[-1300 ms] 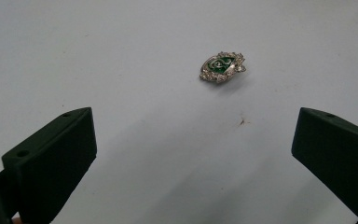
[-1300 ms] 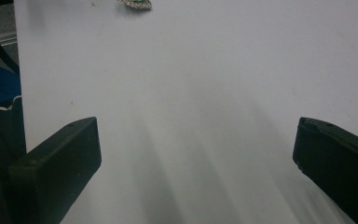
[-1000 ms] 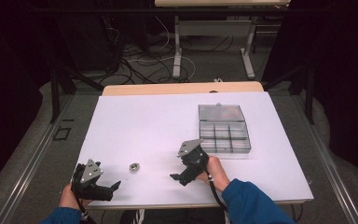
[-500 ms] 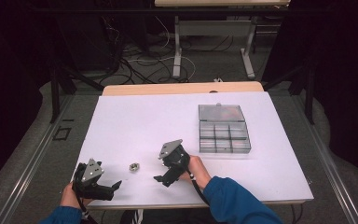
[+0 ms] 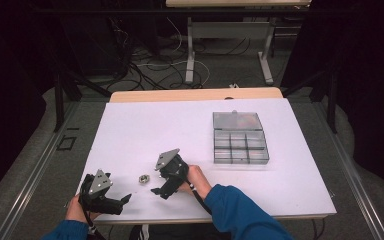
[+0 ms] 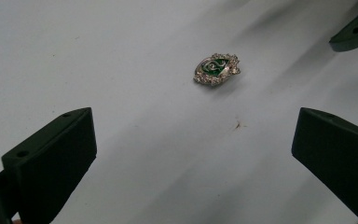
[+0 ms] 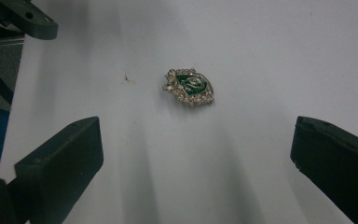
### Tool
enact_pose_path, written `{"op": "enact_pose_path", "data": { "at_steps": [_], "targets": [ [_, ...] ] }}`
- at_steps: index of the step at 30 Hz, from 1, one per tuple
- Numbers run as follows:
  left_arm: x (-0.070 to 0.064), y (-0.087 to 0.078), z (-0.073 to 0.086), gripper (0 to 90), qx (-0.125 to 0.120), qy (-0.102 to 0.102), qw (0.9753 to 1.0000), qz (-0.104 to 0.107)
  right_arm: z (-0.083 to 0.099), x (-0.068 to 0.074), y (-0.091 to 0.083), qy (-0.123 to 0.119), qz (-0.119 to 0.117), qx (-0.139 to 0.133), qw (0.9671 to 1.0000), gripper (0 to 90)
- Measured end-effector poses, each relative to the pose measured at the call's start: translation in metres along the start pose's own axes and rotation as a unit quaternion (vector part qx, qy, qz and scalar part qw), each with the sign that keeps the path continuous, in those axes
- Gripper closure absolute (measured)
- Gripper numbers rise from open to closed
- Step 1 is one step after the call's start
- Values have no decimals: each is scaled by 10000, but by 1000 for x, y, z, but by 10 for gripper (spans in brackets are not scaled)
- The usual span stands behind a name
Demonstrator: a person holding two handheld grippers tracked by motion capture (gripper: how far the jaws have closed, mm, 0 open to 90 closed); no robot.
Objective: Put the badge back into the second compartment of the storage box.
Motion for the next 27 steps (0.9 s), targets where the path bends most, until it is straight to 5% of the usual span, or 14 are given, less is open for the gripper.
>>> {"op": "enact_pose_path", "data": {
  "at_steps": [13, 15, 27],
  "targets": [
    [0, 1, -1, 1, -25, -11, 10000, 17, -12, 4, 21, -296, 122, 104, 9994, 185],
    [-1, 2, -1, 1, -24, -7, 10000, 18, -14, 6, 26, -337, 138, 149, 9992, 283],
    [0, 1, 0, 1, -10, 1, 10000, 29, -18, 12, 41, -487, 298, 273, 9980, 525]
  ]
}}
Point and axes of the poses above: each handheld gripper's, and its own axes: y roughly forward along the jaws, z roughly out of its underside, x roughly to its left, the point moved 8 cm from there along y, roughly forward along the jaws, and after that the axes turned 3 degrees about -y, right-handed, at the moved point
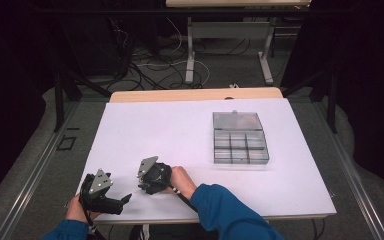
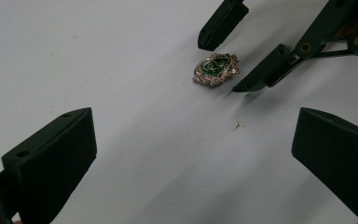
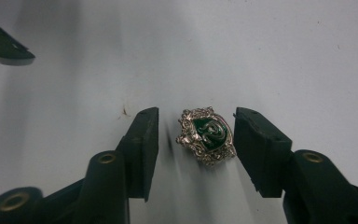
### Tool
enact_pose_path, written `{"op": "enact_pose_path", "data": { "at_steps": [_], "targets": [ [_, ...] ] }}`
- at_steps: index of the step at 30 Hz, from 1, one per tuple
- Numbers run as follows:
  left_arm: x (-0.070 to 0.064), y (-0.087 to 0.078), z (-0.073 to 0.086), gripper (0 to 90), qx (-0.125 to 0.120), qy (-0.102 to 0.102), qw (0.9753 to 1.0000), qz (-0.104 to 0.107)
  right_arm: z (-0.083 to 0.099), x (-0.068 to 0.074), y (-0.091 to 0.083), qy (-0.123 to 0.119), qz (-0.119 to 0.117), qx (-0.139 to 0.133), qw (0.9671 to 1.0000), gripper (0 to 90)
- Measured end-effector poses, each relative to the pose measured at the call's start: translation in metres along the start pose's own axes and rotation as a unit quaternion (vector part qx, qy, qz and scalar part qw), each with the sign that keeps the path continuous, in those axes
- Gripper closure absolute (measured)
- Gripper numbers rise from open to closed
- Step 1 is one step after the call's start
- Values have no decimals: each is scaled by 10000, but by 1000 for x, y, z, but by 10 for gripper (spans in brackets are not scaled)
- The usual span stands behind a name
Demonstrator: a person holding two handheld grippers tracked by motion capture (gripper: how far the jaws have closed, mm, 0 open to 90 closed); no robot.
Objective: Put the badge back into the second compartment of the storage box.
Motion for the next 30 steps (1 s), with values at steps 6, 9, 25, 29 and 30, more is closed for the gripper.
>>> {"op": "enact_pose_path", "data": {
  "at_steps": [6, 9, 25, 29, 30],
  "targets": [
    [0, 0, 0, 2, 17, 6, 10000, 18, 2, -2, 3, 77, 93, 35, 9999, 635],
    [0, 0, 0, 1, 2, 4, 10000, 22, 2, -2, 3, 107, 125, 27, 9999, 642],
    [-1, 0, -1, 2, -40, 0, 10000, 17, -4, -9, -12, 70, 567, -177, 9982, 837],
    [-1, 0, -1, 1, -13, 2, 10000, 37, -4, -14, -15, 54, 723, -153, 9973, 874],
    [-1, 0, -1, 1, -13, 4, 10000, 41, -4, -14, -15, 54, 723, -153, 9973, 874]
  ]
}}
Point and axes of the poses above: each handheld gripper's, and its own axes: y roughly forward along the jaws, z roughly out of its underside, x roughly to its left, the point moved 8 cm from there along y, roughly forward along the jaws, and after that the axes turned 3 degrees about -y, right-handed, at the moved point
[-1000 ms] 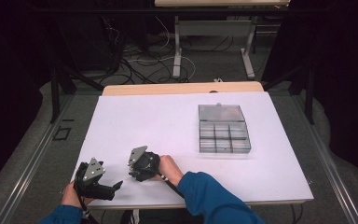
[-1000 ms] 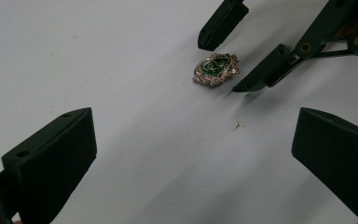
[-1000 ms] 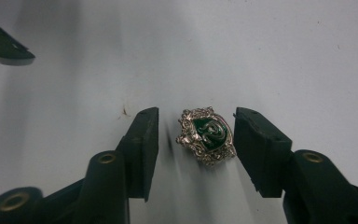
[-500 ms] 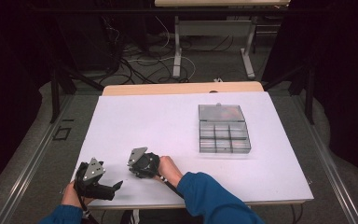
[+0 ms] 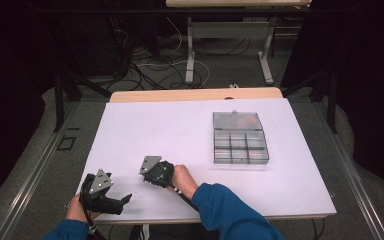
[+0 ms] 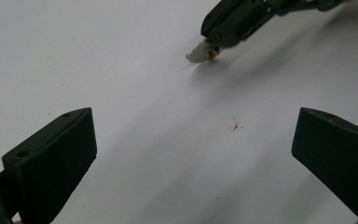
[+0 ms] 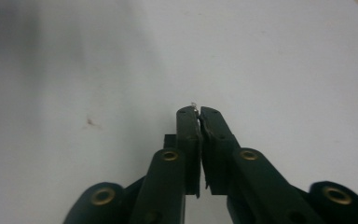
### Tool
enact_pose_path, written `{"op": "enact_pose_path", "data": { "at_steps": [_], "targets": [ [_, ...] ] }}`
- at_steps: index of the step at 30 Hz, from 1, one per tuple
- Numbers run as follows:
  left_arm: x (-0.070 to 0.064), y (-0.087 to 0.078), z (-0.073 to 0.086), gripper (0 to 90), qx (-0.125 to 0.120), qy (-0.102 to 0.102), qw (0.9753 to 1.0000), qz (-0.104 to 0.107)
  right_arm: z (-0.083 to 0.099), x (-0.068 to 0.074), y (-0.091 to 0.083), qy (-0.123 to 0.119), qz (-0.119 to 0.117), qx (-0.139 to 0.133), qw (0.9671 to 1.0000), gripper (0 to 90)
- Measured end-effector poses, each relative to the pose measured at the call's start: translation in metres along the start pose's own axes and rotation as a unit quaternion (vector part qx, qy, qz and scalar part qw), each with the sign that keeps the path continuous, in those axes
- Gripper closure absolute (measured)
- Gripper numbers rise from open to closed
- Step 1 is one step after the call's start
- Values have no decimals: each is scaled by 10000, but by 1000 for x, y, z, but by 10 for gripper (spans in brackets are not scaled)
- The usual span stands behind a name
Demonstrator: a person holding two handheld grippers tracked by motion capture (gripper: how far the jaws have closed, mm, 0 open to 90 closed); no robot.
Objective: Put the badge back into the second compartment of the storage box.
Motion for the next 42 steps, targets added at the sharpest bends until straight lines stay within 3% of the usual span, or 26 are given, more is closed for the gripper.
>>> {"op": "enact_pose_path", "data": {
  "at_steps": [7, 14, 21, 42],
  "targets": [
    [0, 0, 0, 2, -11, 15, 10000, -13, 1, -4, -4, 146, -79, -53, 9998, 878],
    [0, 0, 0, 2, -26, -1, 10000, -46, 1, -4, -24, 232, -96, -198, 9995, 877],
    [1, -1, -1, 2, -1, 40, 10000, -65, 6, -7, -40, 273, -64, -175, 9995, 877],
    [0, 0, -1, 2, 11, 46, 10000, -47, 41, -21, -86, 504, 184, -60, 9985, 877]
  ]
}}
Point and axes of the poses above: each handheld gripper's, and its own axes: y roughly forward along the jaws, z roughly out of its underside, x roughly to its left, the point moved 8 cm from there along y, roughly forward along the jaws, and after that the axes turned 3 degrees about -y, right-handed, at the moved point
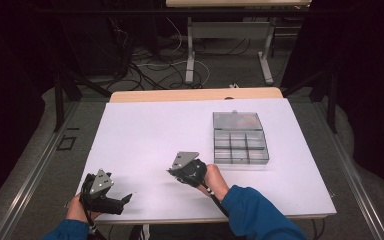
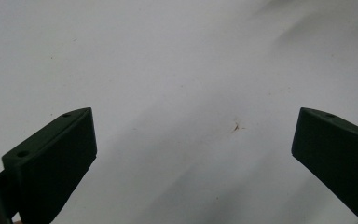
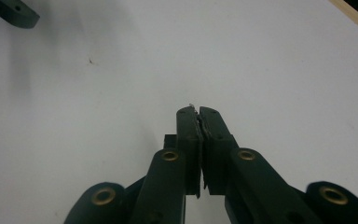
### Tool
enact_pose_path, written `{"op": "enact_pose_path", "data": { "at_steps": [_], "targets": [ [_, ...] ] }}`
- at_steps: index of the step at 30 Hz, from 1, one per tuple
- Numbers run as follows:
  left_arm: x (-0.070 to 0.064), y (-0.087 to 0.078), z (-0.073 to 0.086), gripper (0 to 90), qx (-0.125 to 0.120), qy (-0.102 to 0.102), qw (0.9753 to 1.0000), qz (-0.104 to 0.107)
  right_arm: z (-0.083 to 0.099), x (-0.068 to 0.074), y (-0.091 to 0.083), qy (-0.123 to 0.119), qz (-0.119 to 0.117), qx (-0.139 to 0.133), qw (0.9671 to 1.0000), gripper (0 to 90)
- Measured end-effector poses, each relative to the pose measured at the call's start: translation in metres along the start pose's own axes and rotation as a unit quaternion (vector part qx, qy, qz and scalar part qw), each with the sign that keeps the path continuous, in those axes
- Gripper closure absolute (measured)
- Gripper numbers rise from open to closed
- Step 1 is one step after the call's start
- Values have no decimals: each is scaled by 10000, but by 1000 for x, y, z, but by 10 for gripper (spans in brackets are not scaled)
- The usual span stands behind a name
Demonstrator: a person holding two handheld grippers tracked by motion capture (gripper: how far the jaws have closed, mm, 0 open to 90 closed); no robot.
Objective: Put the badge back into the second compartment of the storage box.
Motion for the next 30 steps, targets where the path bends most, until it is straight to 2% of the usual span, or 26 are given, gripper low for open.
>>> {"op": "enact_pose_path", "data": {
  "at_steps": [18, 30],
  "targets": [
    [0, 1, 0, 1, 12, -15, 10000, -28, 26, -17, -43, 224, 218, -81, 9995, 877],
    [0, 0, 0, 1, -2, -21, 10000, -38, 35, -19, -58, 337, 263, -45, 9991, 876]
  ]
}}
Point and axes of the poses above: each handheld gripper's, and its own axes: y roughly forward along the jaws, z roughly out of its underside, x roughly to its left, the point moved 8 cm from there along y, roughly forward along the jaws, and after that the axes turned 3 degrees about -y, right-handed, at the moved point
